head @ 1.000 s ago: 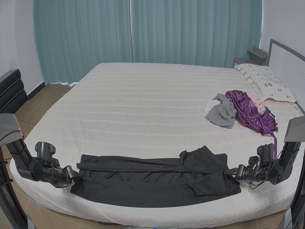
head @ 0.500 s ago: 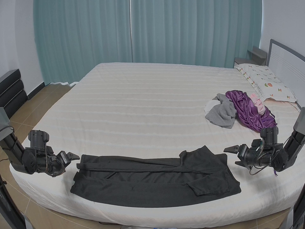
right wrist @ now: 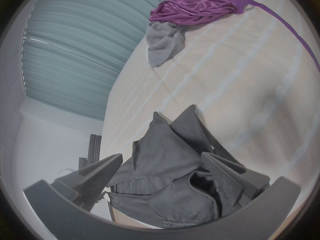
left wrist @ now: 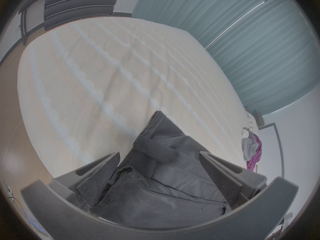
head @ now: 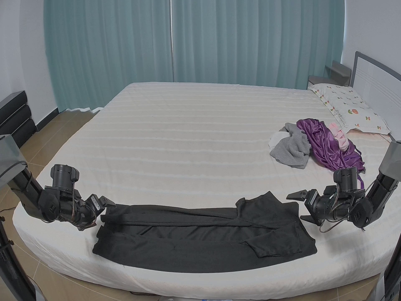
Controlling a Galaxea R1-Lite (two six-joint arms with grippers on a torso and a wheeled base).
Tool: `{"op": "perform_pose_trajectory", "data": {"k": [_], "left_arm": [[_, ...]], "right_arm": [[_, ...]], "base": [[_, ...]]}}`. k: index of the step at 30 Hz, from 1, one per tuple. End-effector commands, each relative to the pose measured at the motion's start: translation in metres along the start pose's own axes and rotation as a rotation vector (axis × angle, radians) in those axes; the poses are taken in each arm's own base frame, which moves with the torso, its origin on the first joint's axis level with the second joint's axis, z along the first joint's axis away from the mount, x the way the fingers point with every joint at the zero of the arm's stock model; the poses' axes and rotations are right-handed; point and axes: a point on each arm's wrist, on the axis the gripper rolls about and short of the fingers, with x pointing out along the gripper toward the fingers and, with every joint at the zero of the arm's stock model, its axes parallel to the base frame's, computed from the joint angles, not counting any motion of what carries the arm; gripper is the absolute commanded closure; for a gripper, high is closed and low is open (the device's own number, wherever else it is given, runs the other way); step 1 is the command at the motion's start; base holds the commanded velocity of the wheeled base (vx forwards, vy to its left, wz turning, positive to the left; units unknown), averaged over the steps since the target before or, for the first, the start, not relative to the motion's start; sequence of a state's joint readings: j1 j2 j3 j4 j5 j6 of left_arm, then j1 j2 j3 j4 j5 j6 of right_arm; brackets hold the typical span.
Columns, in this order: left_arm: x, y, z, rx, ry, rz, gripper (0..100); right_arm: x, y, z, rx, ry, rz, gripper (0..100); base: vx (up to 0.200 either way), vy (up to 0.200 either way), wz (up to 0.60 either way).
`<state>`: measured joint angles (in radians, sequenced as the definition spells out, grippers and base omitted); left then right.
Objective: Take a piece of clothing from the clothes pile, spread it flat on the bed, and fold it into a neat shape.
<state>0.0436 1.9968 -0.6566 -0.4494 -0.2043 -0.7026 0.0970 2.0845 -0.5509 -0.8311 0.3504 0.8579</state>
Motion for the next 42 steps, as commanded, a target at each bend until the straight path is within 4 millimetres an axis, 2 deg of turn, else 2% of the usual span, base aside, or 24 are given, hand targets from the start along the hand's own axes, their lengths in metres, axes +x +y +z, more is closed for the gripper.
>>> {"op": "perform_pose_trajectory", "data": {"k": [1,11,12,22,26,34,42], "left_arm": [[0.020,0.003,-0.012,-0.005,0.045,0.051,0],[0.037,0.003,-0.008,-0.046,-0.017,0.060,0],[0.037,0.003,-0.008,-0.044,-0.028,0.061,100],[0.031,0.002,-0.007,-0.067,-0.074,0.075,100],[0.017,-0.006,-0.006,-0.056,-0.112,0.054,100],[-0.004,-0.015,-0.002,-0.051,-0.157,0.004,100],[-0.007,-0.015,-0.003,-0.050,-0.155,-0.002,100]], "right_arm": [[0.002,-0.003,-0.004,0.014,0.013,-0.017,0],[0.004,0.002,-0.012,0.037,-0.001,-0.040,0],[0.004,0.002,-0.013,0.035,0.000,-0.041,0],[0.003,0.008,-0.017,0.031,-0.003,-0.042,0],[0.007,0.016,-0.028,0.039,-0.014,-0.052,0],[0.018,0.011,-0.031,0.042,-0.027,-0.102,0],[0.024,0.009,-0.031,0.070,-0.061,-0.140,0]], "base": [[0.000,0.000,0.00],[0.000,0.000,0.00],[0.000,0.000,0.00],[0.000,0.000,0.00],[0.000,0.000,0.00],[0.000,0.000,0.00],[0.000,0.000,0.00]]}}
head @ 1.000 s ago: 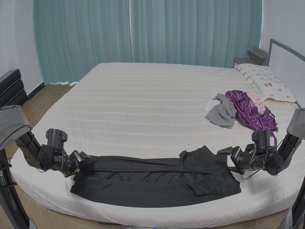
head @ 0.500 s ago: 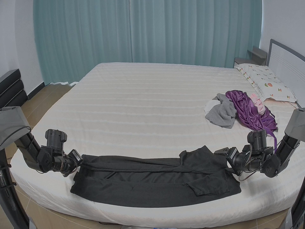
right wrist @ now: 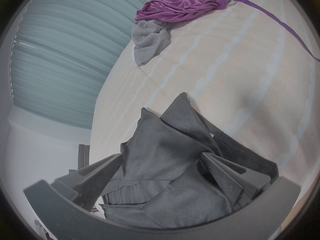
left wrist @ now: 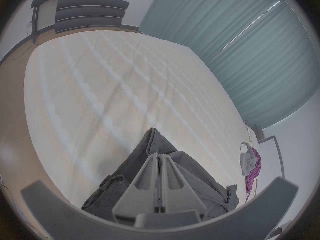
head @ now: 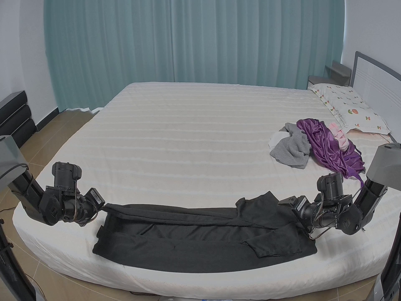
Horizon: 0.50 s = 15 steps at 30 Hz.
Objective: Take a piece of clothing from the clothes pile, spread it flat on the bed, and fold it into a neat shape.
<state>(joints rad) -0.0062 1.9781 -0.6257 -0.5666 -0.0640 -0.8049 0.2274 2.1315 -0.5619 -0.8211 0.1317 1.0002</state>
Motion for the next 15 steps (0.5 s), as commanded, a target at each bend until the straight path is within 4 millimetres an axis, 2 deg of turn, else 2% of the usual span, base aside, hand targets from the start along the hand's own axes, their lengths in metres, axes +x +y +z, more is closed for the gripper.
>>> {"op": "perform_pose_trajectory", "data": {"k": [1,6,15], "left_arm": [[-0.004,-0.002,0.002,0.001,-0.008,-0.014,100],[-0.004,-0.003,0.001,0.002,-0.009,-0.015,100],[-0.006,-0.003,0.000,0.005,-0.007,-0.019,100]], "right_arm": [[0.002,-0.002,0.000,0.000,-0.012,-0.021,0],[-0.008,0.000,0.006,0.000,-0.047,-0.024,0],[-0.004,-0.012,0.006,-0.036,-0.030,-0.088,0]], "base": [[0.000,0.000,0.00],[0.000,0.000,0.00],[0.000,0.000,0.00]]}}
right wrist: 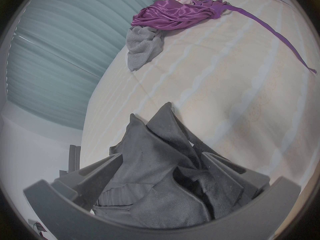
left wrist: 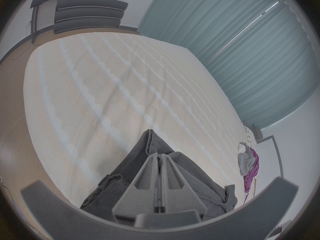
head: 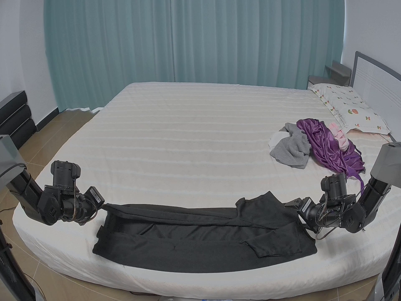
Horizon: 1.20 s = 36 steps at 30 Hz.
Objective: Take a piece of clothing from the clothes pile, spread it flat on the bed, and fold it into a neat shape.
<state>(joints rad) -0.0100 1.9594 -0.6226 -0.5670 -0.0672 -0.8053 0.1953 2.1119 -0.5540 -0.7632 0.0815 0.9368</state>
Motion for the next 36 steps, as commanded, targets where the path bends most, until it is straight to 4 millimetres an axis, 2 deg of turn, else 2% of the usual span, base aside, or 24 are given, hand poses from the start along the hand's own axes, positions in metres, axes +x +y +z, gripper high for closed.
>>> {"op": "perform_pose_trajectory", "data": {"k": [1,10,11,31,36], "left_arm": [[-0.001,0.000,-0.001,0.002,0.002,-0.001,100],[-0.001,-0.001,-0.003,0.006,0.008,-0.005,100],[-0.001,-0.001,-0.003,0.006,0.008,-0.005,100],[-0.002,-0.001,-0.002,0.007,0.005,-0.006,100],[-0.006,-0.004,0.000,0.009,-0.008,-0.021,100]], "right_arm": [[0.004,-0.004,-0.002,-0.004,0.010,-0.014,0],[0.011,-0.006,-0.006,-0.029,0.030,-0.028,0],[0.011,-0.006,-0.005,-0.029,0.027,-0.026,100],[-0.004,0.004,0.006,-0.023,-0.018,0.029,100],[-0.012,0.011,0.018,-0.006,-0.067,0.071,100]], "base": [[0.000,0.000,0.00],[0.000,0.000,0.00],[0.000,0.000,0.00],[0.000,0.000,0.00],[0.000,0.000,0.00]]}}
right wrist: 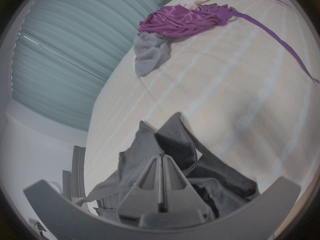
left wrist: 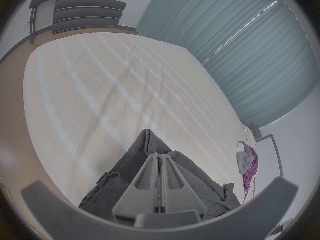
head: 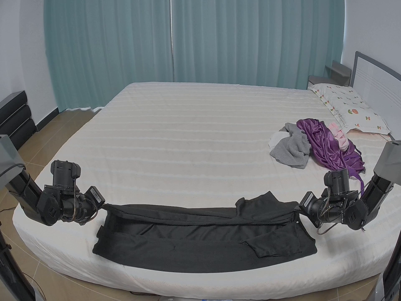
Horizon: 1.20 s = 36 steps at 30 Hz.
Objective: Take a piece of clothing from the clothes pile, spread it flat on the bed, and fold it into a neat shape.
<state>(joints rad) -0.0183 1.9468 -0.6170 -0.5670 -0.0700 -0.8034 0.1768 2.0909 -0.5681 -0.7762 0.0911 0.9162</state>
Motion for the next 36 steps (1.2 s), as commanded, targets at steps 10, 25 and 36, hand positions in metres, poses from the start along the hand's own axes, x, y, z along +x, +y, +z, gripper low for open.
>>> {"op": "perform_pose_trajectory", "data": {"k": [10,25,36], "left_arm": [[-0.006,-0.006,0.006,0.001,-0.027,-0.028,100],[-0.003,-0.034,0.037,0.007,-0.128,-0.118,100],[0.002,-0.038,0.048,0.001,-0.159,-0.129,100]], "right_arm": [[-0.008,0.013,0.019,0.016,-0.071,0.063,100],[-0.004,0.032,0.045,0.021,-0.152,0.123,100],[0.004,0.037,0.058,0.020,-0.181,0.152,100]], "base": [[0.000,0.000,0.00],[0.000,0.000,0.00],[0.000,0.000,0.00]]}}
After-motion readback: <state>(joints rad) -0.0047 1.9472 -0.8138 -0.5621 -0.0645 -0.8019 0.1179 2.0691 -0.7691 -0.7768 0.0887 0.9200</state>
